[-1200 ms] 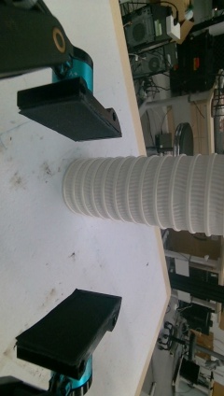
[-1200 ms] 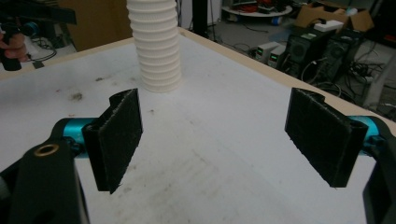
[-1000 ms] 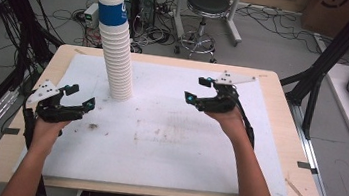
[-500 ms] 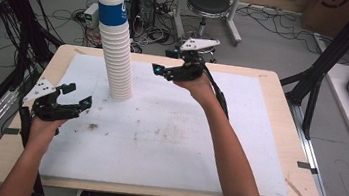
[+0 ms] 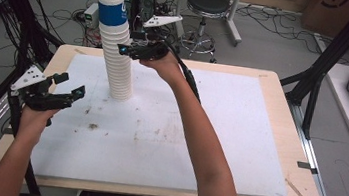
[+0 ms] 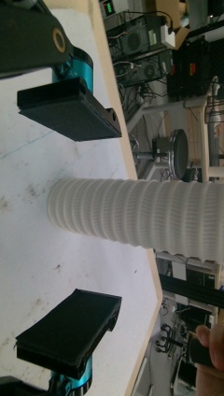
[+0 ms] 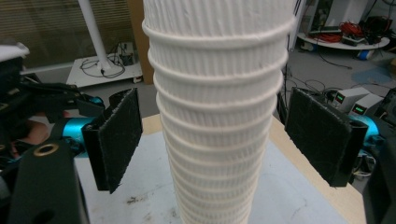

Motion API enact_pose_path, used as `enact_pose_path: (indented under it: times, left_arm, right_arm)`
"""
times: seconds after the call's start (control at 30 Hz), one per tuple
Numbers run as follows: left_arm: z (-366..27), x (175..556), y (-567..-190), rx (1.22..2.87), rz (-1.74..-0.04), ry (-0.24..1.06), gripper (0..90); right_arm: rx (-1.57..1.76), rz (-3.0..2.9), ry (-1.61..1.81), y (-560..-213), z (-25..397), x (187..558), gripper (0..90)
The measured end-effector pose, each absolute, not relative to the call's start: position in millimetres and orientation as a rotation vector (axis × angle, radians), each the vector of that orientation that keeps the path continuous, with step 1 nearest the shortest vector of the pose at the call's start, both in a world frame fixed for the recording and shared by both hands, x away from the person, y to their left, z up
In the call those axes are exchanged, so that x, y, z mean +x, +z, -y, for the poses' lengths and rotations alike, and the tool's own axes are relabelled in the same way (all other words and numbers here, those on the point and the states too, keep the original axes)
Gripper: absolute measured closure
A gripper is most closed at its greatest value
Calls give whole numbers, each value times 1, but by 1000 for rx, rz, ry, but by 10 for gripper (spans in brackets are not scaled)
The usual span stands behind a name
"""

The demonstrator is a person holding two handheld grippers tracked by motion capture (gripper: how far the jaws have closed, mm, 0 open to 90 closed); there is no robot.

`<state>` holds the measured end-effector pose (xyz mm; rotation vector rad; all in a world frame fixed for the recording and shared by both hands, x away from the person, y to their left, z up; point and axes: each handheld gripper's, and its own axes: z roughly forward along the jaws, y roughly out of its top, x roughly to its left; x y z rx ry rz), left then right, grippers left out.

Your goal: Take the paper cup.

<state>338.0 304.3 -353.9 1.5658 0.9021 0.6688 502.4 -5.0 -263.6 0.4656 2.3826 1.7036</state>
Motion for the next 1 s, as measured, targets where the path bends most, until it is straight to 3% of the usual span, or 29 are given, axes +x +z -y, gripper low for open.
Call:
enact_pose_path:
  times: [0.5, 0.83, 1.0]
  left_arm:
    - [-316, 358, -289, 1563, -837, 695, 166]
    - [-302, 391, -223, 1579, -743, 679, 166]
    - [-293, 407, -207, 1549, -721, 636, 166]
  right_arm:
    - [507, -2338, 1734, -262, -16, 516, 155]
    - [473, -2340, 1728, -262, -16, 513, 169]
    - [472, -2342, 1724, -261, -14, 513, 171]
